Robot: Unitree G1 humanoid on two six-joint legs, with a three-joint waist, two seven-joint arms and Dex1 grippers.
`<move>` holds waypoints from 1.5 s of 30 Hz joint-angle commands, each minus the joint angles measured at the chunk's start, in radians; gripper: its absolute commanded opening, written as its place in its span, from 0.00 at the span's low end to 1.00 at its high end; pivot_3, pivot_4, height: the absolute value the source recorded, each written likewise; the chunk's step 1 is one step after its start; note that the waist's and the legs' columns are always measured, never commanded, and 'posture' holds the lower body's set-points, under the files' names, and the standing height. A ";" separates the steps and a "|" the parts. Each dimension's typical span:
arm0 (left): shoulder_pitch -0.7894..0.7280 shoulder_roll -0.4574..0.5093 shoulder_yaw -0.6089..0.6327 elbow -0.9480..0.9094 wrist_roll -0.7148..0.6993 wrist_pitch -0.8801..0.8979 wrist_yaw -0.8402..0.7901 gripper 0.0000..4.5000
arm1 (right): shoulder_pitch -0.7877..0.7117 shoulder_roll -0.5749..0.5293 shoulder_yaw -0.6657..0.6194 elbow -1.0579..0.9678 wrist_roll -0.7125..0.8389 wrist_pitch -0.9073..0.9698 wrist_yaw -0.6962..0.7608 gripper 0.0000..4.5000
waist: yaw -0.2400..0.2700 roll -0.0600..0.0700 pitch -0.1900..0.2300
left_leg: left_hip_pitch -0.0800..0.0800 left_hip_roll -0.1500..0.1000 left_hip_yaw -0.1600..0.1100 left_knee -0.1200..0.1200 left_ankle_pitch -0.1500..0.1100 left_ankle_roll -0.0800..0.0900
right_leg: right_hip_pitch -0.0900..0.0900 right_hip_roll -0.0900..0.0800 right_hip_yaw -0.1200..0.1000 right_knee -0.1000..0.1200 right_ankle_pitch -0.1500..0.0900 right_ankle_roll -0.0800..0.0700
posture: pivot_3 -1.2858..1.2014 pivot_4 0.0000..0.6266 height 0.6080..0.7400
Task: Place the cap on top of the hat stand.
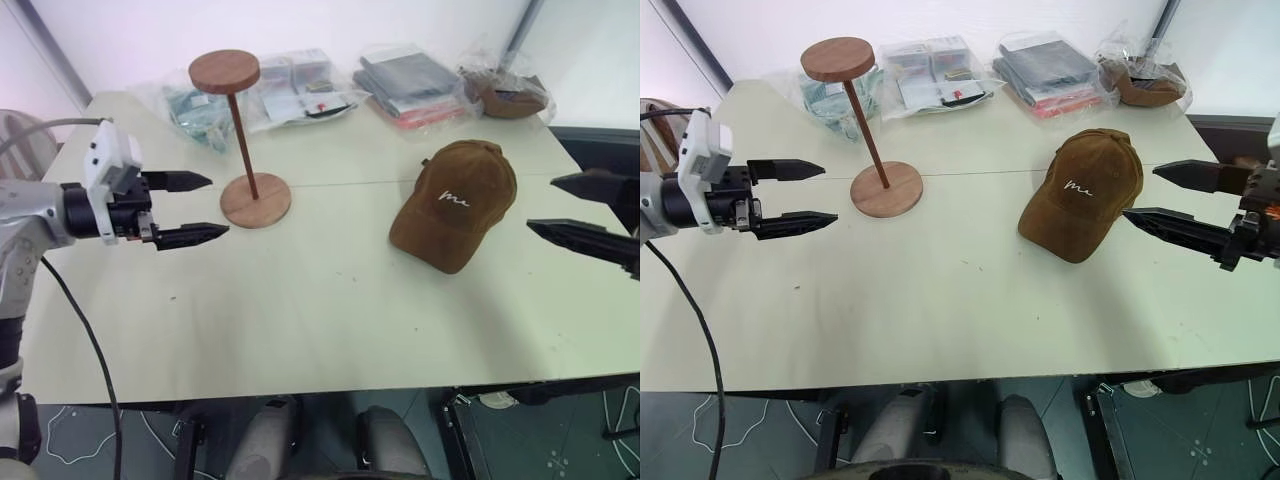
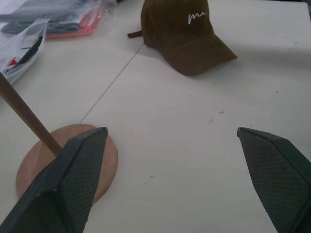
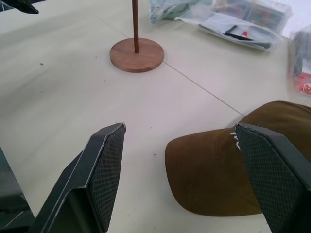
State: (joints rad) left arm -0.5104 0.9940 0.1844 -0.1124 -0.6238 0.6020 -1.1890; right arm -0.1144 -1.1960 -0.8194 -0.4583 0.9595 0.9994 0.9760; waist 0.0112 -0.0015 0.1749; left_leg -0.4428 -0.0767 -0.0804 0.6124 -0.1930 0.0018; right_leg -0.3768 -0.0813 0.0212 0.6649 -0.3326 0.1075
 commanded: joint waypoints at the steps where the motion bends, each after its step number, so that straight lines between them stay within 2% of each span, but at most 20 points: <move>1: -0.012 -0.002 0.033 -0.027 -0.024 0.001 0.006 1.00 | -0.041 -0.007 -0.009 -0.005 0.042 0.005 -0.024 0.81 | 0.000 0.000 0.000 | 0.000 0.000 0.000 0.000 0.000 0.000 | 0.000 0.000 0.000 0.000 0.000 0.000 | 0.52 0.24 1.00; 10: -0.017 -0.011 0.033 -0.025 -0.022 0.004 0.006 1.00 | -0.052 0.002 0.023 -0.018 0.045 -0.001 -0.059 0.81 | -0.001 0.000 0.000 | 0.000 0.000 0.000 0.000 0.000 0.000 | 0.000 0.000 0.000 0.000 0.000 0.000 | 0.52 0.24 1.00; 13: -0.009 -0.019 0.031 -0.034 -0.021 0.004 0.012 1.00 | -0.029 0.035 0.050 -0.069 0.025 -0.017 -0.105 0.81 | 0.000 0.000 0.000 | 0.000 0.000 0.000 0.000 0.000 0.000 | 0.000 0.000 0.000 0.000 0.000 0.000 | 0.52 0.24 1.00; 15: 0.001 -0.024 0.034 -0.048 -0.028 0.012 0.018 1.00 | -0.042 0.100 0.098 -0.122 -0.001 -0.045 -0.212 0.81 | -0.001 -0.001 -0.001 | 0.000 0.000 0.000 0.000 0.000 0.000 | 0.000 0.000 0.000 0.000 0.000 0.000 | 0.52 0.24 1.00; 16: 0.008 -0.027 0.035 -0.055 -0.033 0.017 0.022 1.00 | -0.061 0.164 0.135 -0.163 -0.030 -0.070 -0.311 0.81 | -0.001 -0.002 -0.001 | 0.000 0.000 0.000 0.000 0.000 0.000 | 0.000 0.000 0.000 0.000 0.000 0.000 | 0.52 0.24 1.00; 18: 0.025 -0.032 0.032 -0.067 -0.027 0.013 0.029 1.00 | -0.080 0.310 0.222 -0.263 -0.120 -0.118 -0.520 0.81 | -0.003 -0.002 -0.001 | 0.000 0.000 0.000 0.001 0.000 0.000 | 0.000 0.000 0.000 0.001 0.000 0.000 | 0.52 0.24 1.00; 20: 0.038 -0.035 0.024 -0.073 -0.019 0.007 0.031 1.00 | -0.040 0.368 0.304 -0.334 -0.271 -0.182 -0.621 0.81 | -0.004 -0.002 -0.001 | 0.000 0.000 0.000 0.001 0.001 -0.001 | -0.001 0.000 0.001 0.002 0.000 0.000 | 0.52 0.24 1.00; 24: 0.037 -0.045 0.009 -0.074 -0.021 0.007 0.038 1.00 | 0.033 0.494 0.428 -0.386 -0.463 -0.266 -0.775 0.81 | 0.001 -0.002 -0.001 | -0.001 0.000 -0.001 0.000 0.002 -0.003 | -0.003 0.001 0.000 0.004 0.000 0.000 | 0.52 0.24 1.00; 27: 0.033 -0.052 -0.004 -0.071 -0.017 0.005 0.038 1.00 | 0.188 0.526 0.541 -0.380 -0.673 -0.421 -0.810 0.81 | 0.004 -0.004 -0.002 | -0.001 -0.001 -0.001 0.000 0.002 -0.003 | -0.002 0.001 -0.001 0.004 0.000 0.000 | 0.52 0.24 1.00; 35: 0.048 -0.049 -0.011 -0.083 -0.007 0.010 0.034 1.00 | 0.485 0.595 0.730 -0.222 -1.055 -0.787 -0.884 0.81 | -0.004 -0.004 -0.002 | 0.002 0.000 -0.001 0.000 0.002 -0.004 | -0.001 0.003 0.000 0.006 0.000 0.000 | 0.52 0.24 1.00; 39: 0.068 -0.037 0.006 -0.096 -0.009 0.017 0.032 1.00 | 0.514 0.633 0.784 -0.135 -1.171 -0.894 -0.915 0.81 | -0.007 -0.004 -0.002 | 0.003 0.000 -0.001 0.001 0.003 -0.004 | -0.001 0.003 0.000 0.007 0.000 0.000 | 0.52 0.24 1.00; 45: 0.090 -0.020 0.026 -0.122 -0.017 0.033 0.039 1.00 | 0.448 0.689 0.827 -0.038 -1.247 -0.955 -0.918 0.81 | -0.007 -0.004 -0.002 | 0.004 0.000 -0.001 0.001 0.003 -0.005 | 0.000 0.003 0.000 0.008 0.000 0.000 | 0.52 0.24 1.00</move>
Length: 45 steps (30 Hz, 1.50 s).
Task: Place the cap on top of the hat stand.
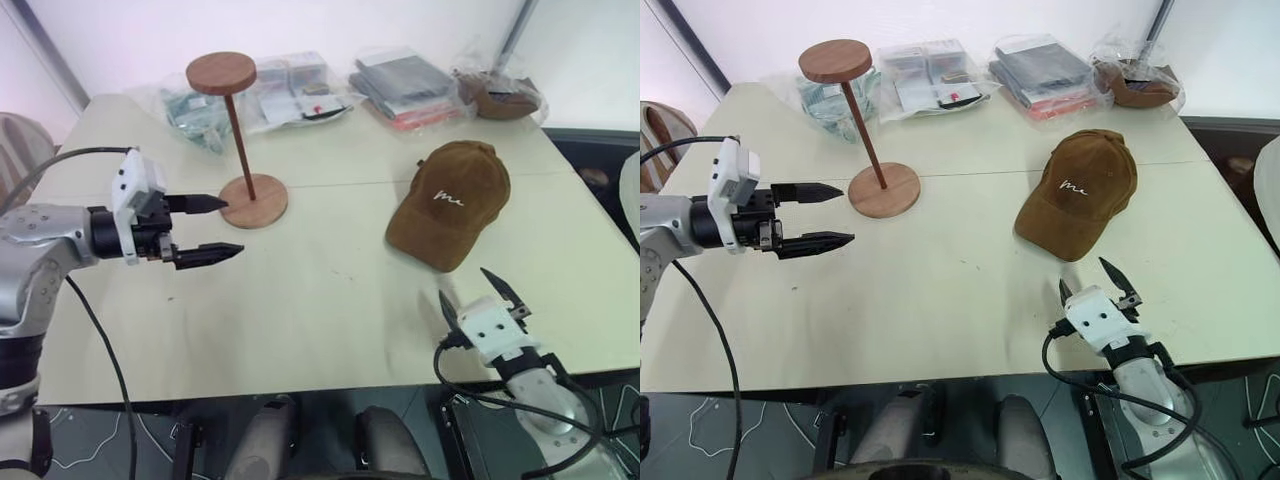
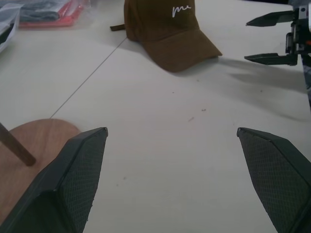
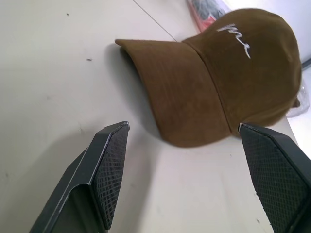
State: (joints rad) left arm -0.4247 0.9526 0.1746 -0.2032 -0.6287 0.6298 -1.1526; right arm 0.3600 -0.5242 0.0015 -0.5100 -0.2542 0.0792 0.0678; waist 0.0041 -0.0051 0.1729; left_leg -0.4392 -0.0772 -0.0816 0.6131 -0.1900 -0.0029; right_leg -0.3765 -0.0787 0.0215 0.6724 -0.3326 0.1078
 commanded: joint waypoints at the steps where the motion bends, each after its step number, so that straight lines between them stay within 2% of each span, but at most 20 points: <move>1: 0.009 0.025 0.040 -0.039 -0.016 0.009 0.005 1.00 | -0.040 0.024 0.013 0.032 -0.045 -0.041 -0.010 0.81 | 0.001 0.000 0.000 | 0.000 0.000 0.000 0.000 0.000 0.000 | 0.000 0.000 0.000 0.000 0.000 0.000 | 0.52 0.24 1.00; 15: 0.098 0.056 0.126 -0.142 -0.052 0.060 0.069 1.00 | -0.247 0.122 0.070 0.299 -0.184 0.017 -0.047 0.81 | 0.000 0.000 0.000 | 0.006 0.000 0.000 -0.001 0.000 0.000 | 0.003 0.000 0.000 0.000 0.000 0.000 | 0.52 0.24 1.00; 20: 0.121 0.059 0.150 -0.168 -0.062 0.069 0.088 1.00 | -0.265 0.135 0.082 0.335 -0.268 0.064 -0.097 0.81 | 0.002 -0.003 -0.002 | 0.012 0.000 0.000 -0.002 0.000 0.000 | 0.007 0.000 0.000 0.000 0.000 -0.001 | 0.52 0.24 1.00; 28: 0.137 0.067 0.164 -0.188 -0.069 0.077 0.108 1.00 | -0.289 0.153 0.082 0.393 -0.377 0.160 -0.180 0.81 | 0.009 -0.010 -0.007 | 0.013 0.000 -0.001 -0.002 0.000 -0.001 | 0.008 0.000 0.000 0.000 0.000 -0.001 | 0.52 0.24 1.00; 38: 0.126 0.068 0.153 -0.191 -0.066 0.074 0.123 1.00 | -0.307 0.158 0.087 0.411 -0.437 0.230 -0.222 0.81 | 0.009 -0.011 -0.007 | 0.013 0.000 -0.001 -0.002 0.000 -0.001 | 0.008 0.000 0.000 -0.001 -0.001 -0.002 | 0.52 0.24 1.00; 41: 0.121 0.066 0.147 -0.189 -0.064 0.071 0.127 1.00 | -0.309 0.155 0.089 0.413 -0.442 0.221 -0.231 0.64 | 0.010 -0.011 -0.007 | 0.013 0.000 -0.001 -0.002 0.000 -0.001 | 0.009 0.000 0.000 -0.001 -0.001 -0.002 | 0.52 0.24 1.00; 42: 0.120 0.066 0.145 -0.189 -0.063 0.070 0.128 1.00 | -0.310 0.153 0.092 0.412 -0.446 0.212 -0.237 0.54 | 0.010 -0.011 -0.007 | 0.013 0.000 -0.001 -0.002 0.000 -0.001 | 0.009 0.000 0.000 -0.001 -0.001 -0.002 | 0.52 0.24 1.00; 45: 0.115 0.065 0.141 -0.188 -0.062 0.068 0.129 1.00 | -0.308 0.157 0.090 0.408 -0.446 0.192 -0.262 0.18 | 0.006 -0.012 -0.008 | 0.013 0.000 -0.001 -0.003 0.000 -0.001 | 0.008 0.000 0.000 -0.001 -0.001 -0.002 | 0.52 0.24 1.00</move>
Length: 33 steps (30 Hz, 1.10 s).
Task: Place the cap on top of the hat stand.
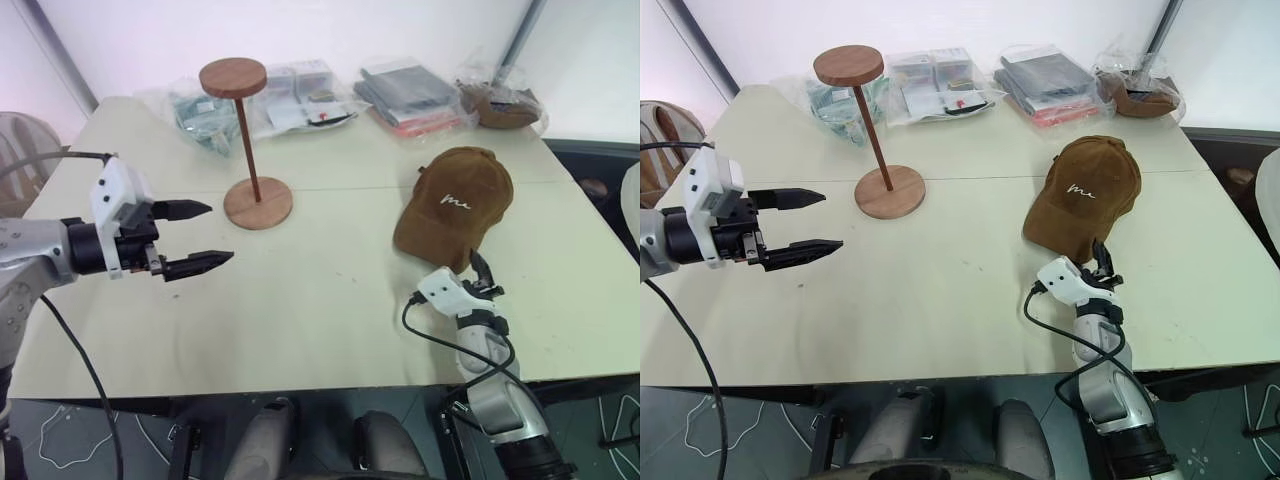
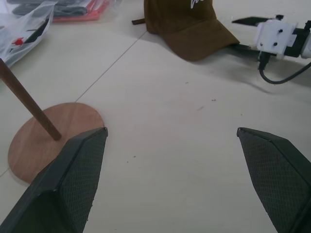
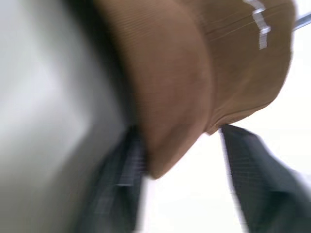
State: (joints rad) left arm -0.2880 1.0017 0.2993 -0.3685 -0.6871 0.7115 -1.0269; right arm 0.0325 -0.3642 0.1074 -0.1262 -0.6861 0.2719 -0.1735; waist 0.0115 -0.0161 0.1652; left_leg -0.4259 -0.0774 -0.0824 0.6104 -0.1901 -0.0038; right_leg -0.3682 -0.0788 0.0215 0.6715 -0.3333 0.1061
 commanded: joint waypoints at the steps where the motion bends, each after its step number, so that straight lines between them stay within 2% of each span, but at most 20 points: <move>1: -0.024 0.016 0.014 -0.022 -0.003 -0.014 0.003 1.00 | 0.021 -0.002 -0.017 0.022 -0.015 -0.006 -0.032 0.07 | -0.004 -0.001 -0.001 | 0.000 0.000 0.000 0.000 0.000 0.000 | 0.000 0.000 0.000 0.000 0.000 0.000 | 0.52 0.24 1.00; 2: -0.025 0.016 0.013 -0.022 -0.003 -0.014 0.004 1.00 | 0.021 -0.001 -0.019 0.020 -0.016 -0.007 -0.041 0.01 | -0.005 -0.001 -0.001 | 0.000 0.000 0.000 0.000 0.000 0.000 | 0.000 0.000 0.000 0.000 0.000 0.000 | 0.52 0.24 1.00; 9: -0.035 0.010 0.001 -0.017 0.001 -0.021 0.006 1.00 | 0.004 -0.013 -0.046 0.009 -0.022 -0.052 -0.114 0.01 | -0.002 0.000 0.000 | 0.000 0.000 0.000 -0.001 0.000 0.000 | 0.000 0.000 0.000 0.000 0.000 0.000 | 0.52 0.24 1.00; 15: -0.057 -0.001 -0.023 -0.005 0.011 -0.030 0.010 1.00 | -0.024 -0.037 -0.103 -0.086 -0.051 -0.137 -0.230 0.01 | -0.004 0.002 0.001 | 0.000 0.000 0.001 -0.003 0.001 -0.001 | -0.002 0.000 0.001 0.000 0.000 0.000 | 0.52 0.24 1.00; 21: -0.095 -0.048 -0.061 0.029 0.013 -0.042 0.027 1.00 | -0.097 -0.040 -0.135 -0.221 -0.042 -0.129 -0.160 0.01 | -0.011 0.002 0.001 | 0.000 0.000 0.001 -0.005 0.001 -0.002 | -0.004 0.001 0.001 0.000 0.000 0.001 | 0.52 0.24 1.00; 25: -0.075 -0.095 -0.084 0.040 0.028 -0.051 0.043 1.00 | -0.208 -0.028 -0.110 -0.306 -0.049 -0.114 -0.074 0.01 | -0.024 0.002 0.001 | 0.000 0.000 0.001 -0.005 0.001 -0.002 | -0.003 0.001 0.001 0.001 0.001 0.001 | 0.52 0.24 1.00; 33: -0.076 -0.108 -0.067 0.111 0.043 -0.063 0.045 1.00 | -0.434 0.049 0.001 -0.274 -0.070 -0.128 -0.003 0.01 | -0.029 0.002 0.001 | 0.000 0.000 0.001 -0.007 0.002 -0.003 | -0.004 0.001 0.001 0.001 0.000 0.001 | 0.52 0.24 1.00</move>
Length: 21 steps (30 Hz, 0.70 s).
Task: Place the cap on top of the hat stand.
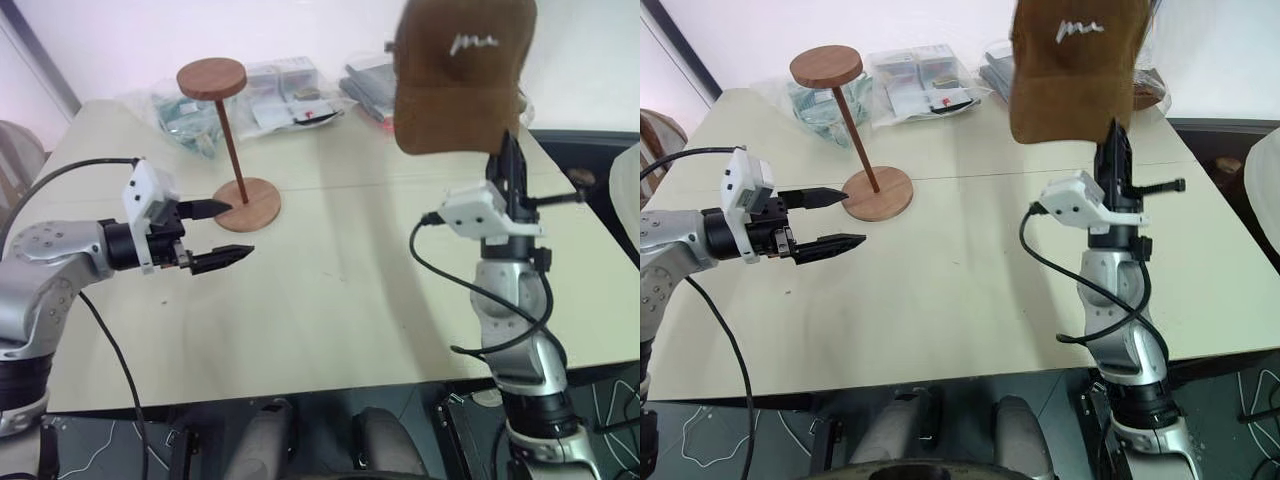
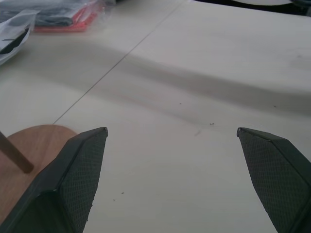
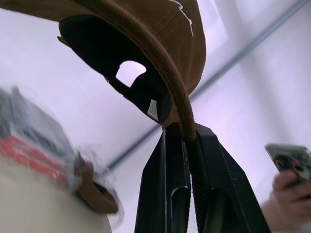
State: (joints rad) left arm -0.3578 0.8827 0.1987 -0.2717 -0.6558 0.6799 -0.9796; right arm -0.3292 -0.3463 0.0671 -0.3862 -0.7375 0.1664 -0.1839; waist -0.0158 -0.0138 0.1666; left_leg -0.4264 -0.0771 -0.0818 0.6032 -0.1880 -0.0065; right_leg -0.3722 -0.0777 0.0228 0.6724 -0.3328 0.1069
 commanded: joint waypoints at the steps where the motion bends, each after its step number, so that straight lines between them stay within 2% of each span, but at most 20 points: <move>1: -0.003 0.015 0.037 0.025 0.020 -0.037 -0.002 1.00 | -0.097 0.048 0.059 0.001 -0.022 -0.024 0.010 0.01 | -0.002 0.000 0.000 | 0.000 0.000 0.000 -0.001 0.000 0.000 | 0.000 0.000 0.000 0.000 0.000 0.000 | 0.52 0.24 1.00; 5: 0.025 0.037 0.089 0.047 0.033 -0.046 0.009 1.00 | -0.178 0.108 0.127 0.076 -0.024 -0.060 -0.005 0.01 | -0.002 0.000 0.000 | 0.000 0.000 0.000 -0.003 0.001 -0.002 | -0.002 0.000 0.000 0.000 0.000 0.000 | 0.52 0.24 1.00; 14: 0.233 0.070 0.328 -0.049 0.021 -0.004 0.079 1.00 | -0.326 0.237 0.251 0.284 -0.099 -0.088 -0.086 0.01 | -0.006 0.000 0.000 | 0.000 0.000 0.000 -0.008 0.004 -0.007 | -0.005 0.000 0.001 0.000 0.000 -0.001 | 0.52 0.24 1.00; 21: 0.291 0.061 0.382 -0.097 0.007 0.019 0.105 1.00 | -0.419 0.317 0.309 0.410 -0.168 -0.058 -0.154 0.01 | -0.001 -0.001 0.000 | 0.000 0.000 -0.002 -0.008 0.005 -0.009 | -0.006 0.000 0.000 0.000 0.000 -0.002 | 0.52 0.24 1.00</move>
State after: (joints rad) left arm -0.0692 0.9376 0.5364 -0.3310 -0.6277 0.6951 -0.8835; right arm -0.7083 -0.0475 0.3741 0.0357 -0.8821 0.1048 -0.3087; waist -0.0169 -0.0145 0.1664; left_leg -0.4261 -0.0771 -0.0836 0.5950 -0.1827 -0.0152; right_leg -0.3779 -0.0774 0.0225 0.6726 -0.3324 0.1050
